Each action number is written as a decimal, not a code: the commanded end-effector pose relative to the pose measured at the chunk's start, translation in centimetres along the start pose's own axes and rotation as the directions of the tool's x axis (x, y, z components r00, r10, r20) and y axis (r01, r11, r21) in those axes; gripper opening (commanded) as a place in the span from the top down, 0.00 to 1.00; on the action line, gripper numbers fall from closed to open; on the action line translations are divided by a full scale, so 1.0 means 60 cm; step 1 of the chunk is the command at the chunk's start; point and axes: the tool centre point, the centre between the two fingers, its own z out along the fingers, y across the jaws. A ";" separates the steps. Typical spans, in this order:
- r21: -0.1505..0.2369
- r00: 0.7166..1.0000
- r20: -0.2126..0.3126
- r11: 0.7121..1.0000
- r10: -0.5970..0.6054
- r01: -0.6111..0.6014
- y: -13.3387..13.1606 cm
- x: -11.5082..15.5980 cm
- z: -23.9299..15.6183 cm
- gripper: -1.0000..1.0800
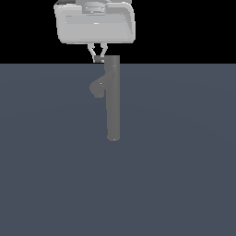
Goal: Turn on the faucet by rotating a designated handle.
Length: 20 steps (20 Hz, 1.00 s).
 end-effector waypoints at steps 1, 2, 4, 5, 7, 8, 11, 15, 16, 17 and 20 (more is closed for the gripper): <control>-0.004 1.000 0.021 1.000 -0.011 0.011 -0.004 -0.034 -0.001 1.00; -0.004 1.000 0.021 1.000 -0.011 0.011 -0.004 -0.034 -0.001 1.00; -0.002 1.000 0.012 1.000 -0.007 0.007 0.004 -0.021 0.001 1.00; -0.002 1.000 0.013 1.000 -0.007 0.008 0.011 -0.024 0.001 1.00; -0.002 1.000 0.014 1.000 -0.008 0.008 0.024 -0.031 0.001 1.00; -0.003 1.000 0.015 1.000 -0.009 0.009 0.031 -0.034 0.000 1.00; -0.003 1.000 0.018 1.000 -0.010 0.010 0.052 -0.045 -0.001 1.00; -0.004 1.000 0.021 1.000 -0.011 0.011 0.074 -0.056 -0.002 1.00; 0.000 0.999 0.014 0.999 -0.043 0.043 0.038 -0.048 0.001 1.00; 0.000 0.999 0.015 0.999 -0.039 0.039 0.050 -0.044 0.001 1.00; -0.002 0.999 0.017 1.000 -0.029 0.029 0.083 -0.033 0.000 1.00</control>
